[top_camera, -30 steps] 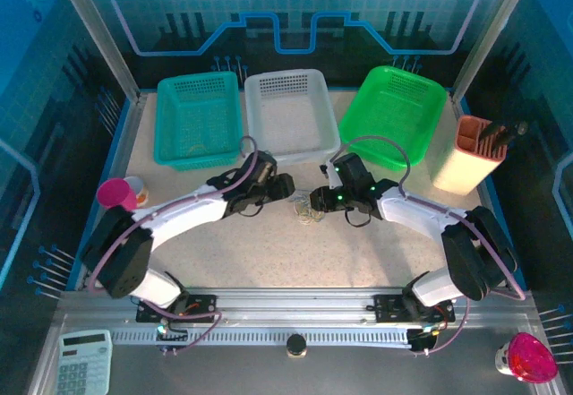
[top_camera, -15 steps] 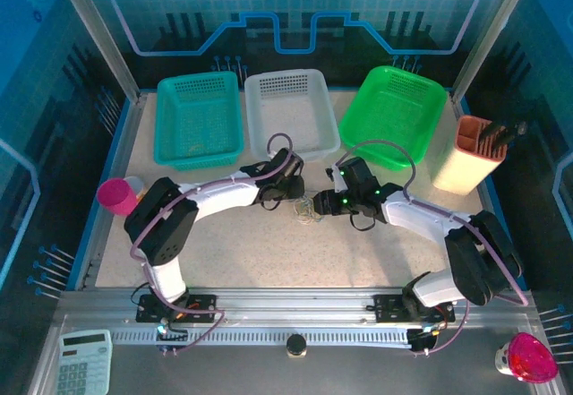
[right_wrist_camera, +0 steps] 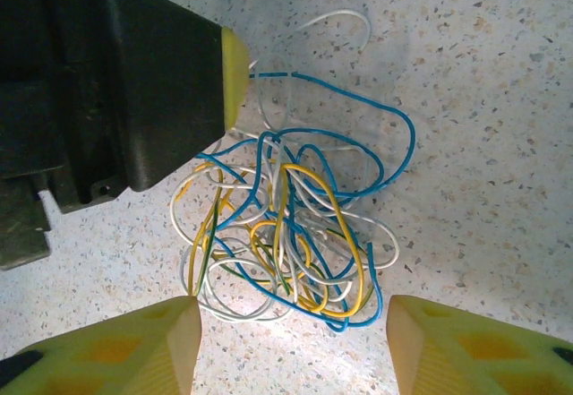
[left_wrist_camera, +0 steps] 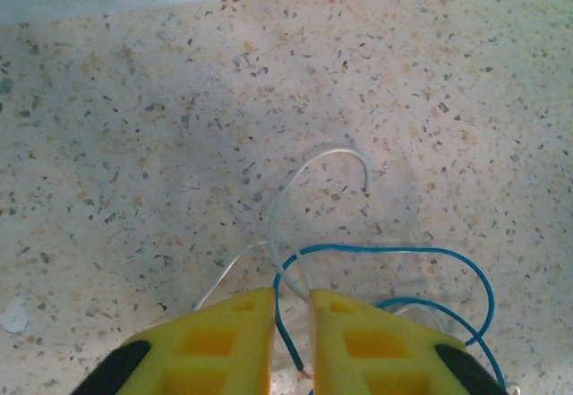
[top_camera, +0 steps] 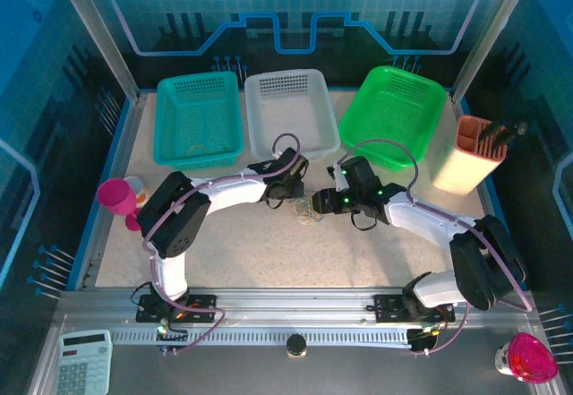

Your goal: Untangle the cables

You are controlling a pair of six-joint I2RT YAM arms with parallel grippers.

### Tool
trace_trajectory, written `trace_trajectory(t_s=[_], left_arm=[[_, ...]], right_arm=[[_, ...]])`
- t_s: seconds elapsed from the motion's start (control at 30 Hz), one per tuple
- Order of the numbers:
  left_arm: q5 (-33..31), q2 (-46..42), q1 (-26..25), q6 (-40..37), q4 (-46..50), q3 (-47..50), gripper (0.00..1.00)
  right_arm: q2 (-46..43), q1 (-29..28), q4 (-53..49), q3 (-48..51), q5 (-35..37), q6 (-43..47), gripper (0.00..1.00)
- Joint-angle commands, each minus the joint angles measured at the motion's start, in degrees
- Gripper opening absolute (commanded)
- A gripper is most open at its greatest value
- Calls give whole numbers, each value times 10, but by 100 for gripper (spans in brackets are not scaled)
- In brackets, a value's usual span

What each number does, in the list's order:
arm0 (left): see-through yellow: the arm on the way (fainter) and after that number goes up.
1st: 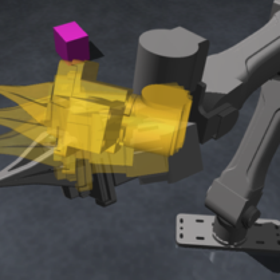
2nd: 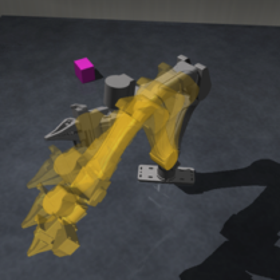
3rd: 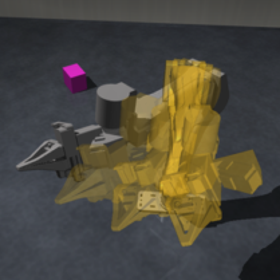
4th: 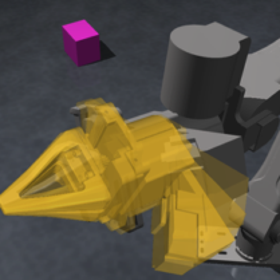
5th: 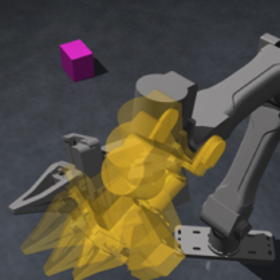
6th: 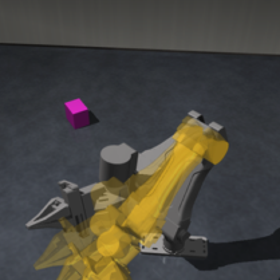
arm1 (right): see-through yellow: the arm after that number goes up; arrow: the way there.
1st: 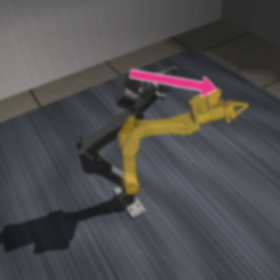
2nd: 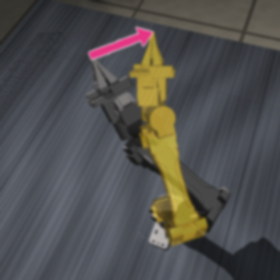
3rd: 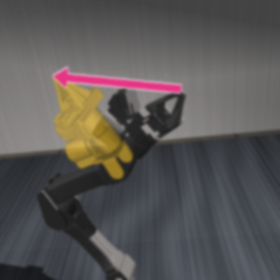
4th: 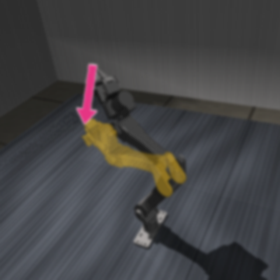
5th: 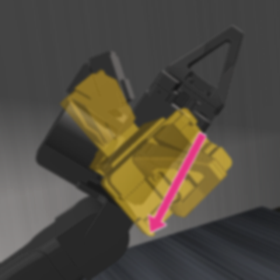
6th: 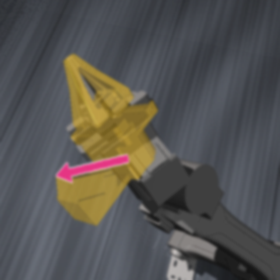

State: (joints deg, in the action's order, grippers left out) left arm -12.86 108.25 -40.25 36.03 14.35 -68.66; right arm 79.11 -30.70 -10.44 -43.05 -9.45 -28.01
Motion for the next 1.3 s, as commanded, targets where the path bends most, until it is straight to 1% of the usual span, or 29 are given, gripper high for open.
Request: trace_trajectory(t_s=[0.0,0.07,0.17,0.3,0.53,0.7,0.93,1.0,1.1,1.27], left_arm=[[-11,10,-3,-14,5,-14,9],[-13,6,-3,-17,6,-13,0],[-16,-16,-3,-19,8,-9,0],[-12,-77,-3,-17,7,6,0],[34,-174,-5,-2,-1,42,0],[56,-216,-7,14,-14,71,0],[66,-258,-7,13,-25,95,0],[70,-265,-8,7,-33,104,0],[73,-274,-7,2,-52,123,0],[94,-287,-8,5,-100,153,0]], right_arm=[[-13,6,-7,9,-4,1,60],[-15,6,-6,10,-5,1,60],[-17,6,-3,10,-6,1,61],[-16,5,5,11,-7,2,63],[-10,5,16,2,-8,8,67],[-11,5,17,-9,-8,15,67],[-26,13,-2,-27,-1,30,67],[-31,22,-3,-31,-10,27,67],[-41,43,8,-32,-41,9,67],[-44,66,21,-41,-81,-7,67]])
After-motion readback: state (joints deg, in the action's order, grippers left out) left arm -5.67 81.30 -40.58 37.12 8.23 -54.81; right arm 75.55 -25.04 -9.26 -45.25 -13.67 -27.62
